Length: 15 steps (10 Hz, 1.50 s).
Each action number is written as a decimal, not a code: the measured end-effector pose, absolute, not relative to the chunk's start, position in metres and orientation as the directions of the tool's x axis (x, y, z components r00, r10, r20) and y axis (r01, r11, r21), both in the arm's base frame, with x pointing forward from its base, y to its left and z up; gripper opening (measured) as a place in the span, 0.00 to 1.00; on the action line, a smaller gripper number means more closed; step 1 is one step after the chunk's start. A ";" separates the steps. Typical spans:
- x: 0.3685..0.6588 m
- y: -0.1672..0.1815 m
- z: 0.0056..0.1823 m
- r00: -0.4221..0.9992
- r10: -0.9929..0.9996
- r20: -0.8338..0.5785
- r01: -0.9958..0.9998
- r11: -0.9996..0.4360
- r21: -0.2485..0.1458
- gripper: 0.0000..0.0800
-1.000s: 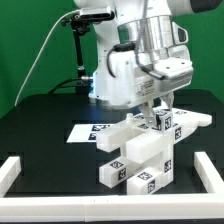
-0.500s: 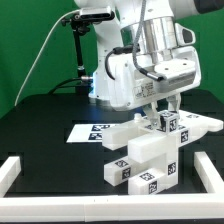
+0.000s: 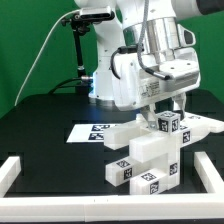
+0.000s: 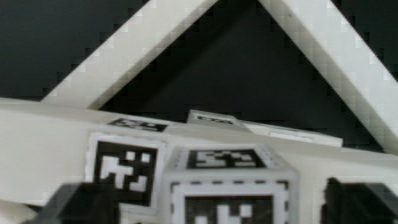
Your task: Assemble chair
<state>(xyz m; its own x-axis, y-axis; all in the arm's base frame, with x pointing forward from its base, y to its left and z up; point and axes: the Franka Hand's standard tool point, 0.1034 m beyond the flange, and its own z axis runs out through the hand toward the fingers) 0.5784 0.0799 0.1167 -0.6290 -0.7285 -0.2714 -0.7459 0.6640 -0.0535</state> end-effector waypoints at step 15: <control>0.554 0.088 0.170 -0.337 -0.882 -0.329 -0.915 0.389 -0.105 0.81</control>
Offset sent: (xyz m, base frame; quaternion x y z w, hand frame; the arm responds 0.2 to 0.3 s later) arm 0.0000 0.0000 0.0000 0.0000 0.0000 0.0000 1.0000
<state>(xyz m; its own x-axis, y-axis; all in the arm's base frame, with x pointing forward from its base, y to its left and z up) 0.5542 0.0883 0.1701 -0.3371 -0.8820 -0.3292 -0.9153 0.3889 -0.1045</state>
